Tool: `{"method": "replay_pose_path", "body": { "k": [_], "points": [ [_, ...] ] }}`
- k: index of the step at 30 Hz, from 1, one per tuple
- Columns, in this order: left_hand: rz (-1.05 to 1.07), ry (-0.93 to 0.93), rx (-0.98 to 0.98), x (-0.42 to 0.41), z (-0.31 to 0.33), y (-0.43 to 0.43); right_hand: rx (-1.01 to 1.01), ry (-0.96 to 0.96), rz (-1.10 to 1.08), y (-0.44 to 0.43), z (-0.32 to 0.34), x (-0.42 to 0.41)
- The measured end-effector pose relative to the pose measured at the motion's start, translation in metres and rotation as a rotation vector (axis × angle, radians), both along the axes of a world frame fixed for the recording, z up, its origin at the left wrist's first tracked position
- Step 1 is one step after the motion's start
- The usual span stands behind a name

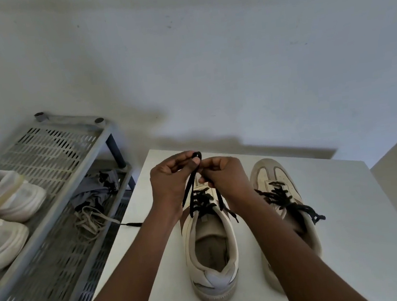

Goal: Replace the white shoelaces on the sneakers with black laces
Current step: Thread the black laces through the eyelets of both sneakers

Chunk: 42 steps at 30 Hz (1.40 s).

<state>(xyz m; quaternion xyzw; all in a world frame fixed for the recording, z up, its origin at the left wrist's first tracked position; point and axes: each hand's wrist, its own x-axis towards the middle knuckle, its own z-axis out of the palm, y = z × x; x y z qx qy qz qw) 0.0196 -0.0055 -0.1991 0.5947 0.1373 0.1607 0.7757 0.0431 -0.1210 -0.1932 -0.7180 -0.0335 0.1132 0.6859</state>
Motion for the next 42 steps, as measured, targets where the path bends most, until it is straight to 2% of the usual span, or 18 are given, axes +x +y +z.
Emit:
{"method": "replay_pose_path", "body": {
  "k": [5,8,12,14,16,18,21,25,27,31,34,38,42],
  "points": [
    [-0.064,-0.012,-0.004,0.001,0.008,-0.001,0.130,0.114,0.257,-0.004,-0.006,-0.005],
    [-0.138,0.015,0.048,0.002,0.010,-0.003,0.068,0.080,0.275,-0.007,-0.010,-0.006],
    [-0.335,0.097,0.223,0.005,0.006,0.007,0.074,0.061,0.189,-0.006,-0.014,-0.005],
    [-0.432,0.135,0.383,0.002,0.000,0.017,0.127,0.102,0.142,-0.007,-0.016,-0.004],
    [-0.418,0.154,0.565,-0.002,-0.006,0.023,0.159,0.156,0.128,-0.008,-0.018,-0.003],
    [-0.300,0.149,0.652,-0.004,-0.009,0.023,0.177,0.222,0.125,-0.008,-0.018,-0.002],
    [-0.151,0.055,0.654,-0.010,-0.012,0.018,0.191,0.336,0.090,-0.005,-0.011,-0.001],
    [-0.113,-0.231,0.975,-0.012,-0.021,0.022,0.117,0.399,0.068,-0.005,-0.006,0.000],
    [-0.141,-0.285,1.064,-0.010,-0.023,0.025,0.040,0.379,0.060,-0.007,-0.007,0.000],
    [-0.172,-0.211,1.007,-0.012,-0.023,0.023,-0.042,0.344,0.018,-0.012,-0.007,0.004],
    [-0.142,-0.035,0.909,-0.009,-0.023,0.023,-0.036,0.320,0.088,-0.014,-0.008,0.003],
    [-0.142,0.180,0.709,-0.003,-0.027,0.026,-0.066,0.222,0.128,-0.018,-0.013,0.000],
    [-0.150,0.281,0.477,-0.002,-0.024,0.021,-0.117,0.022,0.273,-0.026,-0.014,-0.008]
  ]
}}
